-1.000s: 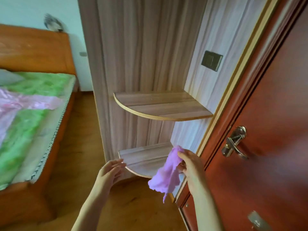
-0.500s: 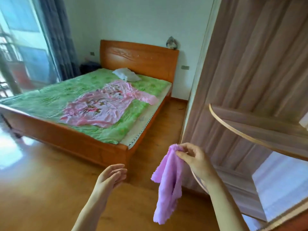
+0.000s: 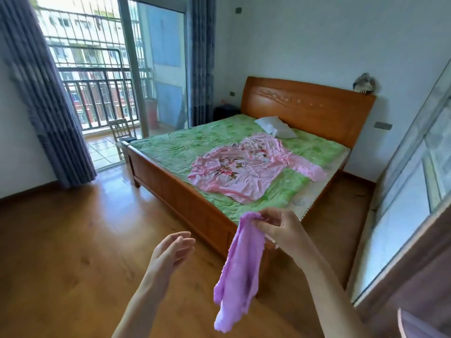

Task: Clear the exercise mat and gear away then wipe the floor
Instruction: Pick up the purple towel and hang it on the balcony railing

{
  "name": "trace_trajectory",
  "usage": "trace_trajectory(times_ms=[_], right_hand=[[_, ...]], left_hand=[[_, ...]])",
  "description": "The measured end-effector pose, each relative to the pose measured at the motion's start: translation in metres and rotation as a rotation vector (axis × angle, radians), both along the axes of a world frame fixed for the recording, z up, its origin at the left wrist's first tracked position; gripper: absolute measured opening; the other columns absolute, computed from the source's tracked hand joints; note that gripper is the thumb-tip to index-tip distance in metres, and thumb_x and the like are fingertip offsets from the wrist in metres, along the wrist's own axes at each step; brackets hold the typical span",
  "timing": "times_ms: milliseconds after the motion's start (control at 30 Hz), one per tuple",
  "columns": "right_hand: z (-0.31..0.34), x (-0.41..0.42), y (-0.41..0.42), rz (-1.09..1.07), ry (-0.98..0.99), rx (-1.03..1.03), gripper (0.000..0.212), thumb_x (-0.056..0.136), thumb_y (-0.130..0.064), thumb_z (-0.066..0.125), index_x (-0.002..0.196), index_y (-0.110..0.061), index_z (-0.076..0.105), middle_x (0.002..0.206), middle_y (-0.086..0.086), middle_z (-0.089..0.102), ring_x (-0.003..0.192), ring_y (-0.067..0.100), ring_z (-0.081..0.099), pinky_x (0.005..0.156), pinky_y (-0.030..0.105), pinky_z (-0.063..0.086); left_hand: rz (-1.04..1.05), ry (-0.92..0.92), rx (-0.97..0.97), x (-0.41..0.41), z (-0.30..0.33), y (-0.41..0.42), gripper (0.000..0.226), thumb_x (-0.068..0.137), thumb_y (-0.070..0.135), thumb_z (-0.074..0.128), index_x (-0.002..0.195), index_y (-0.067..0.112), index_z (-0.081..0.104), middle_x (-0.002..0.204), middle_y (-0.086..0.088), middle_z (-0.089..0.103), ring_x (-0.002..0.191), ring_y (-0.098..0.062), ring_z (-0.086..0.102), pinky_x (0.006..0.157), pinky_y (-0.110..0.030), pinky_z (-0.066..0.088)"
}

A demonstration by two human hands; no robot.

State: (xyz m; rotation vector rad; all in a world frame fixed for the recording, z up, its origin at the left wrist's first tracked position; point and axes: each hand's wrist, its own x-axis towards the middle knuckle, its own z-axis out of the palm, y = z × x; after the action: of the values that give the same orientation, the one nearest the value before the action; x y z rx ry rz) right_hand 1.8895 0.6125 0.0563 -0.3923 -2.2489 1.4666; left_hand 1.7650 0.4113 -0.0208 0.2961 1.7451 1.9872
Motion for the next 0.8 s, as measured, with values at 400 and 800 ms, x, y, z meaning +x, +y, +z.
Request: trace_trajectory(times_ms=[400, 800], right_hand=[[0.006, -0.203, -0.044, 0.303, 0.027, -0.160, 0.025, 0.087, 0.000, 0.060, 0.083, -0.022, 0.071, 0.075, -0.012, 0.072, 0.075, 0.000, 0.065, 0.064, 0.014, 0.050], [0.014, -0.394, -0.024, 0.612, 0.007, -0.173, 0.014, 0.078, -0.013, 0.068, 0.072, -0.025, 0.074, 0.069, -0.009, 0.068, 0.069, 0.001, 0.061, 0.061, 0.015, 0.045]], left_hand=[[0.327, -0.030, 0.071, -0.147, 0.014, -0.057, 0.024, 0.097, 0.010, 0.041, 0.093, 0.012, 0.065, 0.083, 0.000, 0.072, 0.082, -0.018, 0.065, 0.074, -0.028, 0.047], [0.550, -0.031, 0.045, -0.292, 0.020, -0.041, 0.020, 0.098, 0.017, 0.043, 0.101, 0.011, 0.061, 0.098, -0.006, 0.068, 0.093, -0.020, 0.064, 0.070, -0.023, 0.048]])
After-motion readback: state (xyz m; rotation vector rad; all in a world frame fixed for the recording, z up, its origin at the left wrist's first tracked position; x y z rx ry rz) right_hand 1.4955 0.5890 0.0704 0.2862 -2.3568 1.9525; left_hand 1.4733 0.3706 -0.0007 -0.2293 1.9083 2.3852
